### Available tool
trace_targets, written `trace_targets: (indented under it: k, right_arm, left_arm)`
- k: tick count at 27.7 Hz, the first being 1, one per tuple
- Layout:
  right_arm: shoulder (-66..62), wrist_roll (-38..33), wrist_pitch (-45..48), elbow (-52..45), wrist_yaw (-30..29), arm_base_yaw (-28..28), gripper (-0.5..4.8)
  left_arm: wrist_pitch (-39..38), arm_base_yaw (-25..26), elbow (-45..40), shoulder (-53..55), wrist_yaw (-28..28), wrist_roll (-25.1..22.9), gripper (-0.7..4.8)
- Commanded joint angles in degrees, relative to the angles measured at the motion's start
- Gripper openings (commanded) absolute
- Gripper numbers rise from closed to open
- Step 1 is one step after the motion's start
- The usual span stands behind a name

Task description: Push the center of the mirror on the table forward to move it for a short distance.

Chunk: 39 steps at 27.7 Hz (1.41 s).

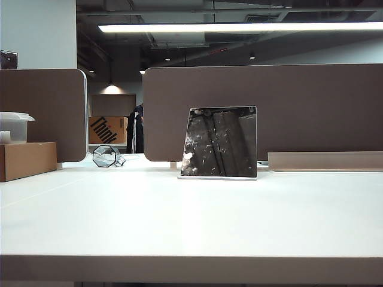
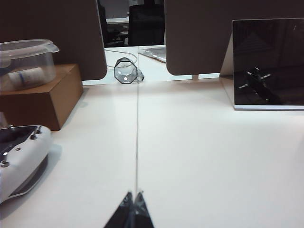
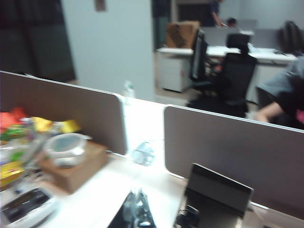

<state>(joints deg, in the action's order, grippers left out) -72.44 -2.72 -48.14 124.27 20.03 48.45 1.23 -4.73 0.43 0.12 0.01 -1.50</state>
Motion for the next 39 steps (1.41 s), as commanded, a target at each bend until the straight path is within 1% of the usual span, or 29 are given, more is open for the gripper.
trace_targets:
  k: [1, 2, 4, 7, 8, 9, 11, 12, 16, 18, 21, 24, 26, 30, 31, 33, 34, 35, 36, 37, 38, 39]
  right_arm:
    - [6.2, 2.2, -9.0, 0.0, 9.1, 5.9, -0.05]
    - [8.5, 2.2, -12.9, 0.0, 10.8, 7.8, -0.05]
    - [12.7, 1.4, -17.7, -0.7, 11.0, 9.6, -0.05]
    - [19.0, 1.1, -20.3, -4.5, 10.7, 9.8, -0.05]
    - [22.2, 1.2, -20.6, -7.3, 8.9, 9.8, -0.05]
    - [24.2, 1.2, -20.5, -9.6, 7.9, 9.8, -0.05]
    - [29.6, 1.2, -19.3, -16.5, 7.9, 9.7, -0.05]
    - [33.2, 1.2, -17.1, -21.9, 7.0, 9.7, -0.05]
    - [41.8, 0.4, -10.8, -36.4, 1.2, 9.8, -0.05]
    - [44.2, -0.4, -11.0, -41.2, 0.1, 9.8, -0.05]
    - [45.3, -0.4, -15.1, -44.6, 0.2, 9.8, -0.05]
    - [45.3, -0.4, -22.4, -45.0, 0.2, 9.7, -0.05]
    - [45.4, -0.4, -25.1, -45.0, 0.2, 9.7, -0.05]
    - [46.3, -0.5, -28.3, -45.0, 0.2, 9.8, -0.05]
    - [46.3, -2.1, -28.3, -45.1, -0.4, 9.9, -0.05]
    - [46.4, -3.1, -24.3, -46.1, -0.3, 8.8, -0.05]
    - [46.6, -3.1, -16.7, -48.9, -0.3, 5.9, -0.05]
    - [46.8, -2.8, -12.1, -50.8, -0.3, 4.0, -0.05]
    - [47.3, -2.4, -2.3, -55.8, -0.3, -0.6, -0.05]
    - [47.7, -1.5, 3.9, -59.4, -0.4, -3.6, -0.05]
    - [48.9, -1.9, 15.5, -66.9, -1.6, -8.8, -0.05]
    - [49.4, -1.6, 20.2, -70.3, -3.2, -11.1, -0.05]
  left_arm:
    - [0.5, 2.8, 0.0, 0.0, 0.2, 0.0, -0.05]
    - [0.5, 4.2, 0.0, 0.0, 0.2, 0.0, -0.05]
    - [0.6, 5.1, 0.0, 0.0, 0.2, 0.0, -0.05]
    - [0.5, 5.1, 0.0, 0.0, 0.2, 0.0, -0.05]
    - [0.5, 5.1, 0.0, 0.0, 0.2, 0.0, -0.05]
    - [0.5, 5.1, 0.0, 0.0, 0.2, 0.0, -0.05]
    - [0.5, 5.1, 0.0, 0.0, 0.2, 0.0, -0.05]
    - [0.5, 5.1, 0.0, 0.0, 0.2, 0.0, -0.05]
    - [0.5, 5.1, 0.0, 0.0, 0.2, 0.0, -0.05]
    - [0.5, 5.1, 0.0, 0.0, 0.2, 0.0, -0.05]
    - [0.5, 5.1, 0.0, 0.0, 0.2, 0.0, -0.05]
    - [0.5, 5.1, 0.0, 0.0, 0.2, 0.0, -0.05]
    - [0.5, 5.1, 0.0, 0.0, 0.2, 0.0, -0.05]
    - [0.5, 5.1, 0.0, 0.0, 0.2, 0.0, -0.05]
    - [0.5, 5.1, 0.0, 0.0, 0.2, 0.0, -0.05]
    - [0.5, 5.1, 0.0, 0.0, 0.2, 0.0, -0.05]
    - [0.5, 5.1, 0.0, 0.0, 0.2, 0.0, -0.05]
    - [0.5, 5.1, 0.0, 0.0, 0.2, 0.0, -0.05]
    - [0.5, 5.1, 0.0, 0.0, 0.2, 0.0, -0.05]
    - [0.5, 5.1, 0.0, 0.0, 0.2, 0.0, -0.05]
    - [0.5, 5.1, 0.0, 0.0, 0.2, 0.0, -0.05]
    - [0.5, 5.1, 0.0, 0.0, 0.2, 0.0, -0.05]
